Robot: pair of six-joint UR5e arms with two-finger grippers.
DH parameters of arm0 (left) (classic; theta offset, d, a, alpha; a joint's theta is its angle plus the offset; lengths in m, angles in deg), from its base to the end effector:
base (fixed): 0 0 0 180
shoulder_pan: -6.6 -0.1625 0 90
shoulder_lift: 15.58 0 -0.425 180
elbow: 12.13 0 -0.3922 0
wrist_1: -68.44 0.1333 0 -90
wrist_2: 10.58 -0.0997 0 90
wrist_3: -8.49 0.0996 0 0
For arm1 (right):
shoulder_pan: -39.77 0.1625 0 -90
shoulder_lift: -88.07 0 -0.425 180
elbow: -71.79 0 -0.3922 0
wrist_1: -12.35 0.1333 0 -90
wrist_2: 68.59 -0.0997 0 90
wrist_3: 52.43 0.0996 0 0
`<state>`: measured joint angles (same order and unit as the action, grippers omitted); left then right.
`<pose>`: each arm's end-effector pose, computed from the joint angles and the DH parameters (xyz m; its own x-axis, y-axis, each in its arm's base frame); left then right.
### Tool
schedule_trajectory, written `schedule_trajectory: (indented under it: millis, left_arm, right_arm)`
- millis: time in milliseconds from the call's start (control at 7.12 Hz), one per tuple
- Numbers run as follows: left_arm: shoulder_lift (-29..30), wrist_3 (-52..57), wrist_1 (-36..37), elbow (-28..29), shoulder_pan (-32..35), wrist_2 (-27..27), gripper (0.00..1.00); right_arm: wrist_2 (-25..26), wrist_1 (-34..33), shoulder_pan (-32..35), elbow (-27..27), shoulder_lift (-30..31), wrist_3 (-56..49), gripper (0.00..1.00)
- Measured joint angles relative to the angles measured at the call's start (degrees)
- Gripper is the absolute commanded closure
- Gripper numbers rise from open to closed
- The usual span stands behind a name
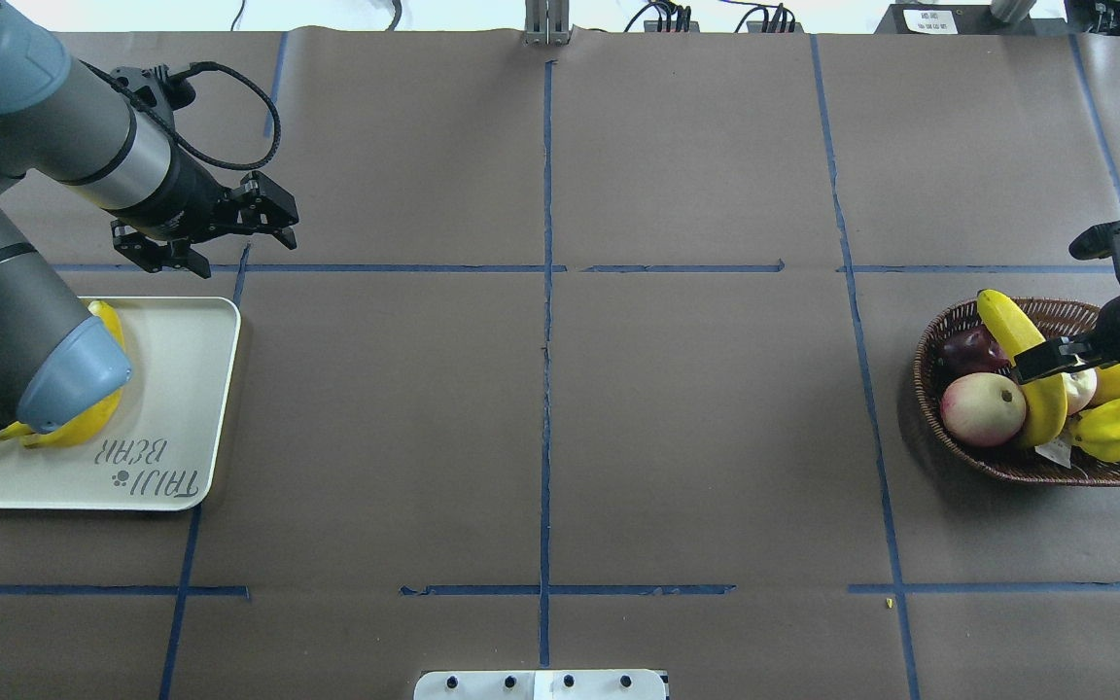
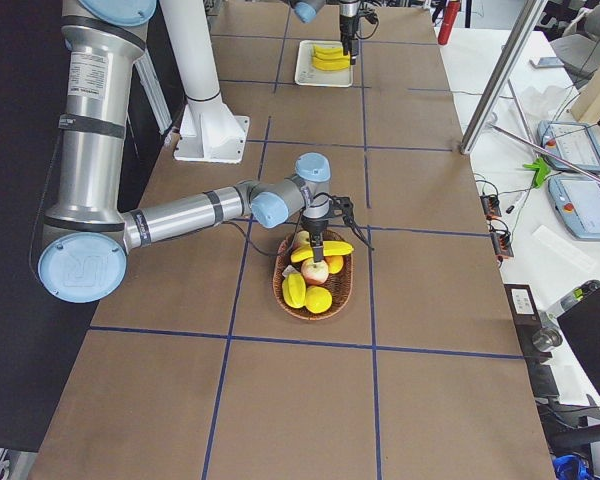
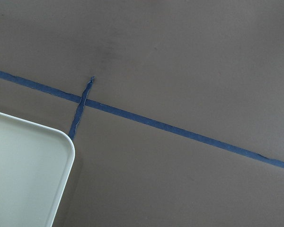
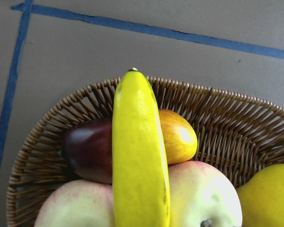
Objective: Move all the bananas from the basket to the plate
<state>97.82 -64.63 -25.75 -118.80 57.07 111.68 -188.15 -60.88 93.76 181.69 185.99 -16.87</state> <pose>0.3195 -0.5131 0.2908 0.5567 -0.2889 -0.7788 0.2649 0.9504 -0.1631 -0.1989 -0.4169 0.5300 0.7587 -0.1597 0.6316 0.0913 0.9860 0.1398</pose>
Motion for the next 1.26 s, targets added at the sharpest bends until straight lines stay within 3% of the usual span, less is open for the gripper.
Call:
schedule_trajectory:
  millis: [141,422,562,703,1265]
  left_arm:
    - [0.03,0.04,-0.12,0.06,-0.04,0.00,0.00]
    - [0.06,0.07,-0.25,0.11,-0.04,0.00,0.00]
    - [0.06,0.07,-0.25,0.09,-0.03,-0.01,0.00]
    - [0.09,0.06,-0.27,0.07,-0.03,0.00,0.00]
    - [0.52,-0.23,-0.24,0.20,-0.07,0.00,0.00]
  right_arm:
    - [-0.17,0.01,-0.39,-0.64,-0.19,-0.01,0.06]
    - [-0.73,0.02,-0.59,-0.70,-0.26,0.04,0.68]
    - [-1.40,0.04,-0.60,-0.47,-0.27,-0.12,0.88]
    - [-2.45,0.08,-0.55,-0.04,-0.23,-0.31,0.97]
    - [-3.63,0.01,1.57,4.43,1.86,-0.57,0.98]
